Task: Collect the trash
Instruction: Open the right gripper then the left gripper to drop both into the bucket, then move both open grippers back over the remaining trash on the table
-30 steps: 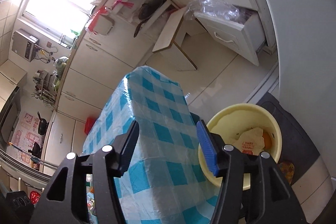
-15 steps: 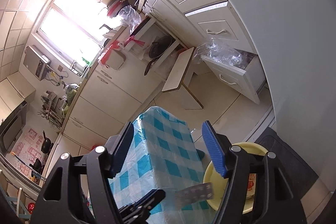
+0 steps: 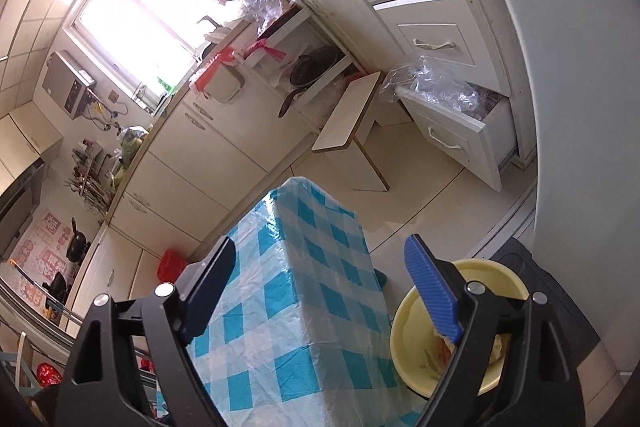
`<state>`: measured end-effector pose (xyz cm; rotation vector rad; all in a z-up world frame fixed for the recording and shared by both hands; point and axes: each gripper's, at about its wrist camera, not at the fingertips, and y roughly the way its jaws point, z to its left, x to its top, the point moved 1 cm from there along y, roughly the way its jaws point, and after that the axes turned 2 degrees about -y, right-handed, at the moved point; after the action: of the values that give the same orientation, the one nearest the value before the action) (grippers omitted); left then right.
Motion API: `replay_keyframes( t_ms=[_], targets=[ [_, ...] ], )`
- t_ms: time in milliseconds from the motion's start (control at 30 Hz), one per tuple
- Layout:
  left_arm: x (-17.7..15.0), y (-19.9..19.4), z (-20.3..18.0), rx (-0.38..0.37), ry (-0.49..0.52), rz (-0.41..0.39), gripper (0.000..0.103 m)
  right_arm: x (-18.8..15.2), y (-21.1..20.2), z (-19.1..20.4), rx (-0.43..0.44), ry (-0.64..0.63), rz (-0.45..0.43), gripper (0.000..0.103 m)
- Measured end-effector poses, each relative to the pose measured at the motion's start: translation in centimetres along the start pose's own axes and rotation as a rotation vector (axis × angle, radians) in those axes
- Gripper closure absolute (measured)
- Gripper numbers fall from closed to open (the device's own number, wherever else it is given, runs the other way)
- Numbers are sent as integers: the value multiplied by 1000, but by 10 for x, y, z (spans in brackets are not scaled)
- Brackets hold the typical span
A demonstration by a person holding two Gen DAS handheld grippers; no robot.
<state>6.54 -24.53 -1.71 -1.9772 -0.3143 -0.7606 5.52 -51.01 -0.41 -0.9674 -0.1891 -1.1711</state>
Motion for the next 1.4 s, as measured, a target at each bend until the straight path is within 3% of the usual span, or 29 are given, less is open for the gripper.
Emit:
replay_keyframes(
  t_ms=[267, 467, 767, 1400],
  targets=[
    [-25, -92, 69, 124, -22, -108, 9, -27, 8, 49, 7, -166, 52, 14],
    [-44, -125, 111, 186, -62, -127, 8, -61, -4, 82, 6, -303, 39, 11],
    [-67, -131, 125, 219, -62, -122, 8, -91, -5, 109, 39, -385, 52, 11],
    [-81, -117, 149, 241, -132, -49, 8, -102, 0, 109, 42, -406, 78, 11]
  ],
)
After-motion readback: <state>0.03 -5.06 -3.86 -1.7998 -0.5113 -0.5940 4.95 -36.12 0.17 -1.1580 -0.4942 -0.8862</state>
